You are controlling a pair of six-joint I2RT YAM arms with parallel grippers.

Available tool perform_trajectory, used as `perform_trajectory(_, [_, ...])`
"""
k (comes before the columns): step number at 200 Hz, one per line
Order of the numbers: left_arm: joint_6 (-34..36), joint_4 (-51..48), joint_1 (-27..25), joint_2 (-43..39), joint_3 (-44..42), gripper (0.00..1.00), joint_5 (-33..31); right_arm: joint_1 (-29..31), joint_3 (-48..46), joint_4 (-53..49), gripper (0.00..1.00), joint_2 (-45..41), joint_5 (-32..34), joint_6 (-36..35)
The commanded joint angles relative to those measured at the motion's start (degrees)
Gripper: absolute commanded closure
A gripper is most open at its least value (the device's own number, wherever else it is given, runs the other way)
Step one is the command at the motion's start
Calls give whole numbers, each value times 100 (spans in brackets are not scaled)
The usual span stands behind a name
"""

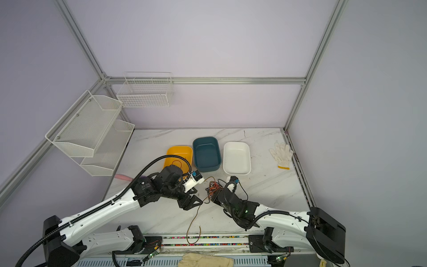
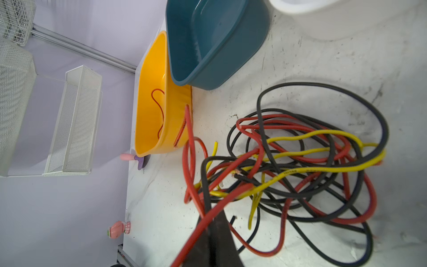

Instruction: Untangle the cables

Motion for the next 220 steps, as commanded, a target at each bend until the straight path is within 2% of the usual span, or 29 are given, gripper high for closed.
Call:
perform_trajectory(1, [213,196,-73,388,236,31,-287,-40,132,-38,100,-52,-61,-151])
perform_trajectory(30, [205,263,-113,684,266,37,-296,-50,140,-34,100,-124,-84,-179])
perform_trajectory(95, [178,488,-127,737,84,66,-237,-58,168,-30,100,-214,-107,-235])
perform_trajectory(195, [213,478,-126,791,4,78,2,-67,51,-37,100,-559,-84,-221])
perform_trajectory(220, [235,429,-116,783,50,86,-50,-67,4,-39,100,-638,-88,-217])
